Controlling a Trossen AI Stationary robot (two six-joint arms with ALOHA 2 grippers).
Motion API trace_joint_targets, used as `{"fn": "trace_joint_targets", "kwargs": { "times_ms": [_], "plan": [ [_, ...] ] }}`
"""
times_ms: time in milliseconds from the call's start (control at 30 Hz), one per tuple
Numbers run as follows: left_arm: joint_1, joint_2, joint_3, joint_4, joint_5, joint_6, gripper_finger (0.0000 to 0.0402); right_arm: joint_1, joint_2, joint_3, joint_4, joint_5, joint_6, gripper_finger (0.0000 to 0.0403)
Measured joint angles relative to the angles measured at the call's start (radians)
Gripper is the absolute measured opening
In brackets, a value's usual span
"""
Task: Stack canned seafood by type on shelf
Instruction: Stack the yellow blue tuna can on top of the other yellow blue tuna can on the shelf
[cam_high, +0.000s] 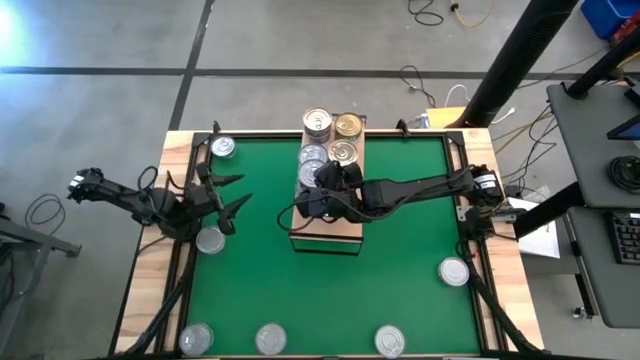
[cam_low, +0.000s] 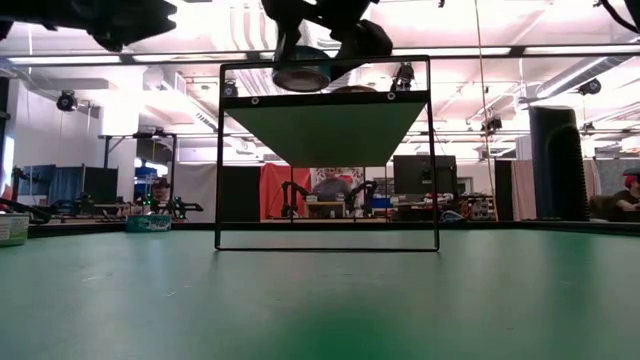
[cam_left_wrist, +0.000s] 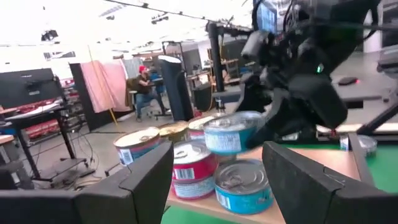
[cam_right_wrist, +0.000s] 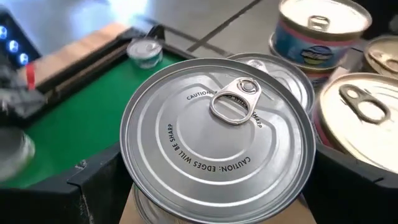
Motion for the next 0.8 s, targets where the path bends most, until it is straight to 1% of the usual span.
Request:
{"fn": "trace_joint_targets", "kwargs": {
  "times_ms": [67, 133, 200, 300, 433, 567, 600, 667, 800],
  "plan": [
    [0.006, 0.014, -0.003, -0.003, 0.024, -0.003, 0.0232, 0.01, 0.016, 0.0, 0.024, 0.039, 0.028, 0.0371],
    [0.012, 0.035, 0.001, -0.011, 0.055, -0.007, 0.0232, 0.016, 0.037, 0.0, 0.047, 0.038, 0.034, 0.0371],
    [0.027, 0.064, 0.027, -0.032, 0.061, -0.013, 0.0232, 0.017, 0.062, 0.005, 0.058, 0.026, 0.045, 0.0371],
    [0.064, 0.108, 0.104, -0.11, 0.065, -0.014, 0.0232, 0.014, 0.084, 0.009, 0.058, 0.025, 0.056, 0.0371],
    [0.143, 0.168, 0.249, -0.265, 0.161, -0.03, 0.0232, 0.012, 0.089, 0.01, 0.055, 0.031, 0.056, 0.0371],
    [0.24, 0.216, 0.311, -0.276, 0.249, -0.006, 0.0232, 0.013, 0.088, 0.011, 0.052, 0.032, 0.051, 0.0371],
    [0.269, 0.228, 0.319, -0.274, 0.281, -0.006, 0.0232, 0.013, 0.087, 0.011, 0.049, 0.031, 0.05, 0.0371],
    [0.331, 0.251, 0.322, -0.251, 0.377, -0.007, 0.0232, 0.014, 0.087, 0.011, 0.045, 0.03, 0.047, 0.0371],
    [0.466, 0.315, 0.306, -0.153, 0.626, -0.035, 0.0232, 0.014, 0.09, 0.01, 0.028, 0.028, 0.048, 0.0371]
  ]
}}
